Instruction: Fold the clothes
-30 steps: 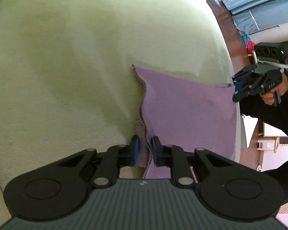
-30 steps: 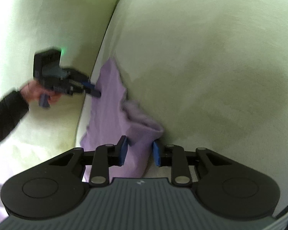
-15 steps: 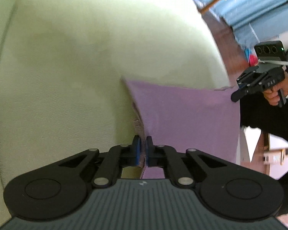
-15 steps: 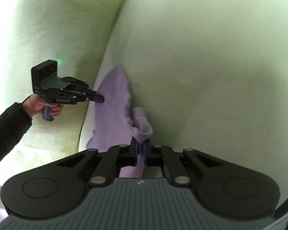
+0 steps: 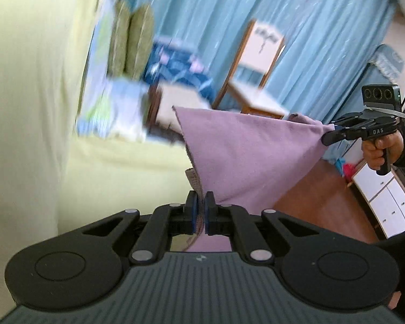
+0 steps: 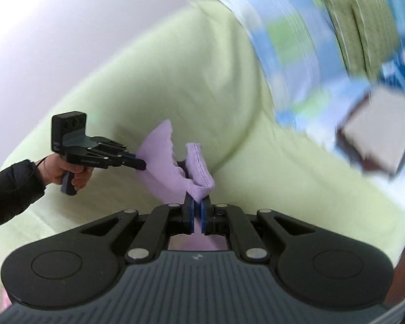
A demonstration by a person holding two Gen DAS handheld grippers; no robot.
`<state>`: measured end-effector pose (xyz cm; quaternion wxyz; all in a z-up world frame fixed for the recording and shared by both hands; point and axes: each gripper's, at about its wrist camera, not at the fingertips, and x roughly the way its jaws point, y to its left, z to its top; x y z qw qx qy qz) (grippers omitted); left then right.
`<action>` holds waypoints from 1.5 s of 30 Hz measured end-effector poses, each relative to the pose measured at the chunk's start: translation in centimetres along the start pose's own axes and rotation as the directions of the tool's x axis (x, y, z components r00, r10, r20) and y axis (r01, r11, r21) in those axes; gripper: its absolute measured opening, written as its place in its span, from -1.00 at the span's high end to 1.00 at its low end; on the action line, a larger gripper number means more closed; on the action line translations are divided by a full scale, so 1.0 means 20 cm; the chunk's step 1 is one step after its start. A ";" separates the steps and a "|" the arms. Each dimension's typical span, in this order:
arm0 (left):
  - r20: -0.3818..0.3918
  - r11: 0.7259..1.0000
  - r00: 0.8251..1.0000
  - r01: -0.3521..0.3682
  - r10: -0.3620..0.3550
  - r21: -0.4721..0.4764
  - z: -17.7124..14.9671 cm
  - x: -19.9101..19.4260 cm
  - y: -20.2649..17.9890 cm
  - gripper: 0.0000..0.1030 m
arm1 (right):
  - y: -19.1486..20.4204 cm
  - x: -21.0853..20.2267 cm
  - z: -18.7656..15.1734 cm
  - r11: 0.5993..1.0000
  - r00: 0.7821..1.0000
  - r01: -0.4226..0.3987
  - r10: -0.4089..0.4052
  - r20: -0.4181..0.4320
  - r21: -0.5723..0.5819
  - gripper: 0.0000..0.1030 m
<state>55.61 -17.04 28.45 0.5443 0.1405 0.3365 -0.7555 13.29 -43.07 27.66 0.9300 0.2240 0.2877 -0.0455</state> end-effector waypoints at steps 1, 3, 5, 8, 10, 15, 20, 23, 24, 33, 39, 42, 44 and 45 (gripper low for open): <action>0.006 1.000 1.000 0.000 0.000 0.003 -0.02 -0.03 -0.02 0.96 | 0.05 -0.03 0.00 1.000 1.000 0.007 -0.007 0.001 -0.029 0.95; 0.013 1.000 1.000 -0.012 0.012 0.020 -0.16 -0.09 -0.11 0.96 | 0.18 -0.09 -0.07 0.995 1.000 0.022 -0.022 0.000 -0.094 0.95; 0.017 0.999 1.000 -0.019 0.019 0.026 -0.26 -0.10 -0.15 0.96 | 0.30 -0.09 -0.23 0.988 0.999 0.040 -0.041 -0.004 -0.151 0.95; 0.008 0.999 0.999 -0.034 0.034 -0.006 -0.69 -0.14 -0.19 0.96 | 0.42 0.04 -0.52 0.978 0.996 0.063 -0.074 -0.046 -0.201 0.95; -0.007 0.997 0.999 -0.045 0.044 -0.062 -0.97 -0.14 -0.19 0.96 | 0.50 0.16 -0.73 0.977 0.992 0.034 -0.058 -0.109 -0.209 0.95; -0.071 0.950 0.991 -0.128 0.112 -0.284 -1.77 -0.21 -0.26 0.96 | 0.65 0.45 -1.25 0.976 0.942 -0.120 0.054 -0.332 -0.183 0.95; -0.132 0.893 0.977 -0.206 0.166 -0.401 -2.18 -0.38 -0.47 0.97 | 0.79 0.56 -1.52 0.947 0.843 -0.292 0.187 -0.504 -0.137 0.95; -0.169 0.873 0.967 -0.244 0.189 -0.423 -2.24 -0.47 -0.53 1.00 | 0.84 0.57 -1.56 0.925 0.793 -0.362 0.240 -0.560 -0.116 0.95; -0.178 0.869 0.964 -0.256 0.197 -0.424 -2.24 -0.47 -0.53 1.00 | 0.84 0.58 -1.55 0.920 0.782 -0.376 0.250 -0.571 -0.113 0.95; -0.192 0.893 0.953 -0.290 0.236 -0.343 -2.04 -0.41 -0.44 1.00 | 0.66 0.68 -1.36 0.930 0.800 -0.354 0.248 -0.547 -0.097 0.95; -0.276 0.911 0.938 -0.291 0.212 -0.291 -1.93 -0.36 -0.41 1.00 | 0.68 0.67 -1.31 0.919 0.788 -0.383 0.272 -0.553 -0.093 0.95; -0.263 0.909 0.939 -0.296 0.221 -0.293 -1.85 -0.36 -0.38 1.00 | 0.69 0.68 -1.28 0.925 0.796 -0.374 0.285 -0.534 -0.064 0.95; -0.247 0.911 0.942 -0.294 0.226 -0.288 -1.79 -0.35 -0.35 1.00 | 0.68 0.70 -1.25 0.929 0.807 -0.367 0.289 -0.514 -0.054 0.95; -0.237 0.914 0.945 -0.291 0.227 -0.285 -1.74 -0.34 -0.33 1.00 | 0.67 0.70 -1.24 0.930 0.813 -0.363 0.290 -0.505 -0.049 0.95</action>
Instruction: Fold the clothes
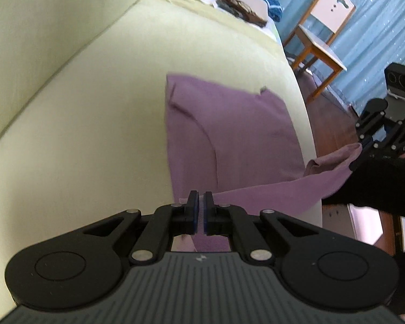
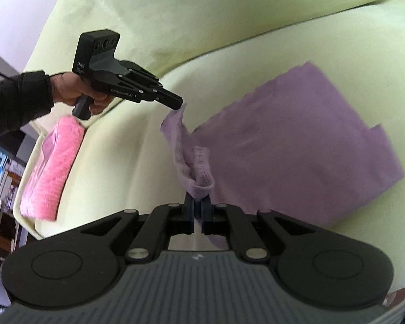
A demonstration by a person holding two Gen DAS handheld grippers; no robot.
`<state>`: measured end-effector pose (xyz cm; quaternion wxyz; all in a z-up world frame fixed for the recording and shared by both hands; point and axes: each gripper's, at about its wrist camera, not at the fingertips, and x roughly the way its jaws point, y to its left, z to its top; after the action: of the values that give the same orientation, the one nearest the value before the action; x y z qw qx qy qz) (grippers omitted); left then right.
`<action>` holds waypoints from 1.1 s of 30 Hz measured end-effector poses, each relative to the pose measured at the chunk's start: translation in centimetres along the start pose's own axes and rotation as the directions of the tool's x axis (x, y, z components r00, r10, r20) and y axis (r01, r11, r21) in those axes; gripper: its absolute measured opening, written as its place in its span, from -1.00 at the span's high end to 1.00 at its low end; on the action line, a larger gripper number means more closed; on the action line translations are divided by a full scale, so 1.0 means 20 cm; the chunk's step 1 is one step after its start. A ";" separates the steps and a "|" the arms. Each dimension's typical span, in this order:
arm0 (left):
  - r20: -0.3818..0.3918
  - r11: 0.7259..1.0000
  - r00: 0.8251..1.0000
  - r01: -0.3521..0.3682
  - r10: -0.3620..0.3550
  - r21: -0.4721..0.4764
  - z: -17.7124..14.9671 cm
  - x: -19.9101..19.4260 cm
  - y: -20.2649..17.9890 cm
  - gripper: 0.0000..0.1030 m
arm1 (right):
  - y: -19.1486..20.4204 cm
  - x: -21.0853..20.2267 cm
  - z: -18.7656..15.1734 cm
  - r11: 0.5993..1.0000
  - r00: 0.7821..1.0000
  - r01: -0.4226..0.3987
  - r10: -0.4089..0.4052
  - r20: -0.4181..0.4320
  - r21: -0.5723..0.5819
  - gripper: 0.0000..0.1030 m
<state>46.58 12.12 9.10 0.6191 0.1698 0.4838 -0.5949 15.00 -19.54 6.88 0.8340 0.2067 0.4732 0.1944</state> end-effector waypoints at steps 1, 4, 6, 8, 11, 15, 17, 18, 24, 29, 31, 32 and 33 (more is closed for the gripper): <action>0.010 1.000 1.000 -0.002 0.002 0.011 0.05 0.01 0.00 1.00 | -0.02 -0.01 0.01 1.000 1.000 0.004 -0.004 0.015 0.011 0.95; 0.039 0.999 0.999 0.010 -0.012 0.045 0.25 0.09 0.00 1.00 | -0.18 -0.06 0.02 0.995 0.996 0.033 -0.040 0.076 0.095 0.95; 0.040 0.997 0.999 0.014 -0.017 0.078 0.40 0.20 0.01 1.00 | -0.29 -0.08 -0.02 0.987 0.992 0.056 -0.071 0.103 0.148 0.95; 0.030 0.996 0.999 0.020 -0.023 0.082 0.47 0.29 0.02 1.00 | -0.42 -0.06 -0.07 0.976 0.990 0.058 -0.084 0.115 0.211 0.95; -0.005 0.996 0.999 0.032 -0.032 0.079 0.53 0.40 0.04 1.00 | -0.59 0.02 -0.17 0.952 0.990 0.079 -0.108 0.086 0.296 0.94; -0.096 0.998 0.995 0.022 -0.016 0.058 0.47 0.44 0.06 0.97 | -0.68 0.11 -0.21 0.939 0.995 0.066 -0.087 0.048 0.337 0.94; -0.135 0.999 0.991 0.013 -0.008 0.036 0.42 0.42 0.08 0.97 | -0.69 0.13 -0.22 0.936 0.996 0.059 -0.080 0.044 0.348 0.94; -0.151 1.000 0.989 0.010 -0.005 0.028 0.41 0.42 0.08 0.97 | -0.70 0.13 -0.22 0.933 0.996 0.055 -0.075 0.042 0.355 0.94; -0.165 0.999 0.986 0.030 -0.025 0.032 0.44 0.48 0.09 0.58 | -0.66 0.15 -0.23 0.927 0.998 0.042 -0.058 0.030 0.373 0.94; -0.180 0.996 0.983 0.045 -0.029 0.083 0.51 0.61 0.09 0.48 | -0.63 0.15 -0.21 0.932 0.998 0.046 -0.059 0.027 0.358 0.93; -0.186 0.994 0.982 0.058 -0.041 0.090 0.52 0.65 0.09 0.54 | -0.63 0.14 -0.22 0.932 0.998 0.049 -0.062 0.027 0.358 0.93; -0.189 0.994 0.981 0.070 -0.053 0.087 0.52 0.66 0.09 0.59 | -0.63 0.14 -0.22 0.932 0.998 0.049 -0.063 0.027 0.360 0.92; -0.194 0.991 0.979 0.087 -0.067 0.099 0.51 0.66 0.08 0.95 | -0.63 0.14 -0.22 0.930 0.998 0.049 -0.063 0.027 0.365 0.92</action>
<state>49.76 -3.07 2.77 0.5366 0.2398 0.5144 -0.6244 14.11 -27.96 -3.87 0.7953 0.3477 0.4908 0.0754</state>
